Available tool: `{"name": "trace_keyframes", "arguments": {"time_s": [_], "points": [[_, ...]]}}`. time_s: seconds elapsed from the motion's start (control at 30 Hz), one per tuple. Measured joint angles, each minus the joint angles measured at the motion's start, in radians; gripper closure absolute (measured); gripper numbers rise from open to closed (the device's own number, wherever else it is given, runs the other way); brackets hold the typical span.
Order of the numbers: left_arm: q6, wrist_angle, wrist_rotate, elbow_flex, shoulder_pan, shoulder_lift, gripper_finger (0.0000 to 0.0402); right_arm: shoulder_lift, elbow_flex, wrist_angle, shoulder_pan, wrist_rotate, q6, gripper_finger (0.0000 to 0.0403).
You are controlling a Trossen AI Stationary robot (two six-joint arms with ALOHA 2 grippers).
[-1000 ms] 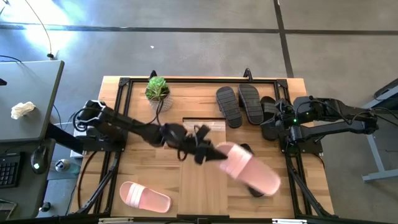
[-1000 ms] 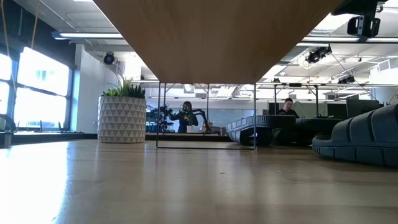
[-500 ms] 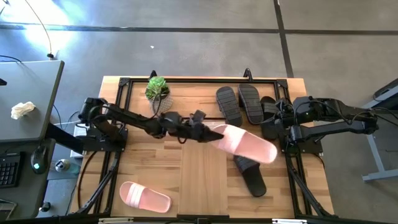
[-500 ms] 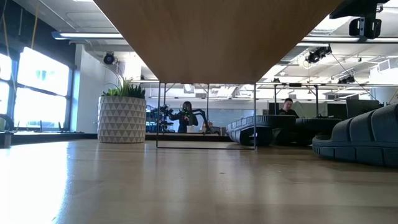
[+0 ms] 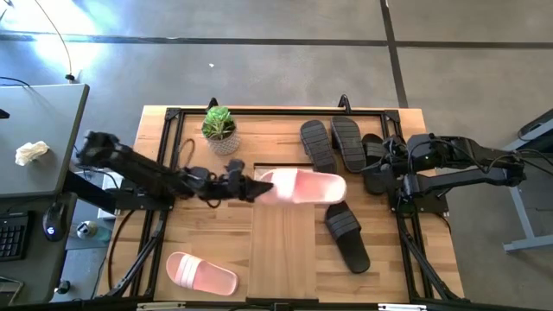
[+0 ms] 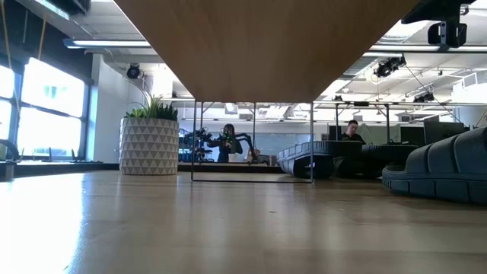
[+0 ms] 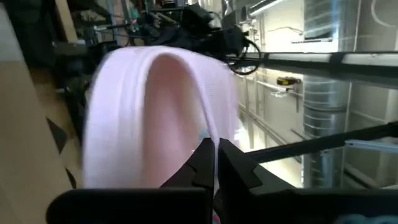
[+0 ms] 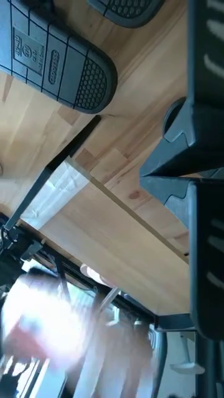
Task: Pick and place slides into the shelf
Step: Put the top pink slipper on the shelf
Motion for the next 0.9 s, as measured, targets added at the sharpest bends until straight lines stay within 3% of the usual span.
{"name": "trace_keyframes", "arguments": {"time_s": [0.2,0.33,0.7,0.9], "points": [[0.029,-0.538,-0.136,0.077,-0.075,-0.194,0.0402,0.000,0.000,0.003,0.000,0.000,-0.007,0.0402],[-0.114,-0.743,-0.197,0.080,-0.126,-0.235,0.0402,0.001,0.000,0.004,0.000,0.000,-0.008,0.0402],[-0.237,-0.568,-0.248,-0.069,-0.167,-0.222,0.0402,0.002,0.000,0.008,0.000,-0.001,-0.004,0.0402],[-0.259,-0.477,-0.273,-0.089,-0.175,-0.169,0.0402,0.002,0.000,0.007,0.000,-0.008,0.002,0.0402]]}}
